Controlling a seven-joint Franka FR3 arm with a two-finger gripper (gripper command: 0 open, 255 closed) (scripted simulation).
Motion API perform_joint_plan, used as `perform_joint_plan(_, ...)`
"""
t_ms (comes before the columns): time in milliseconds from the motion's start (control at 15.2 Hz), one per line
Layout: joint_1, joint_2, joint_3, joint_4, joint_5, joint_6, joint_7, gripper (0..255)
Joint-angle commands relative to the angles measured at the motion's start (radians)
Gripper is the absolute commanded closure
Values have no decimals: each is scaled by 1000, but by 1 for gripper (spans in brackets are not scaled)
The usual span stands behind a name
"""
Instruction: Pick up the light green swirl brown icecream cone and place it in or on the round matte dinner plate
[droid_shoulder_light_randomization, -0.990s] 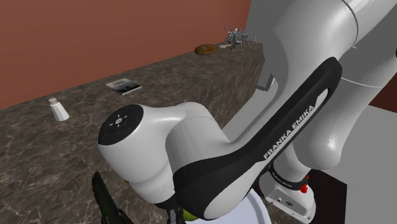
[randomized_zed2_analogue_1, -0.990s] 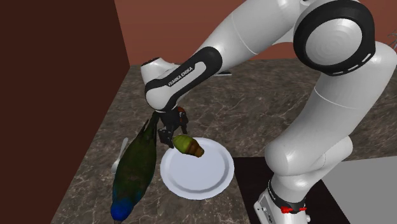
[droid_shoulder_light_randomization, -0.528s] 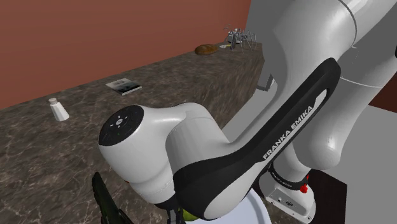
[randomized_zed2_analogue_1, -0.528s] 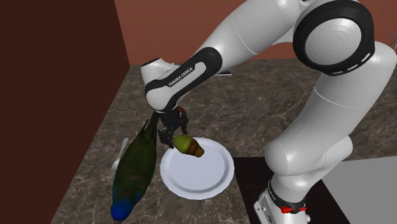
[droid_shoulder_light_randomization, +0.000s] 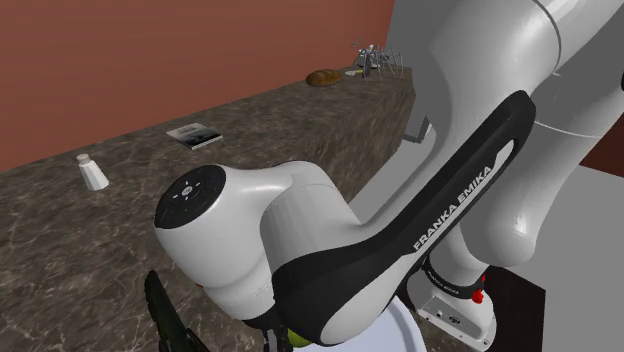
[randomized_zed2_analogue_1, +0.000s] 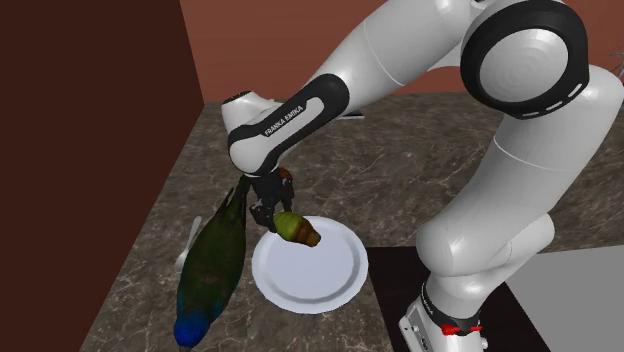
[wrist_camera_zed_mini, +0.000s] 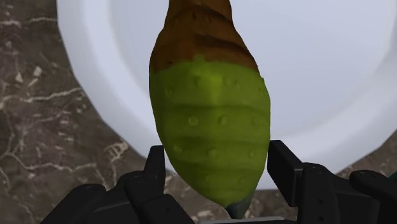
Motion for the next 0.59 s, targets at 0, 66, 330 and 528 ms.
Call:
perform_joint_plan(0,0,0,0,-1,0,0,0,255)
perform_joint_plan(66,0,1,0,-1,0,0,0,255)
perform_joint_plan(330,1,-45,-7,23,32,-56,-27,255)
perform_joint_plan(528,2,-75,-14,44,52,-98,-44,255)
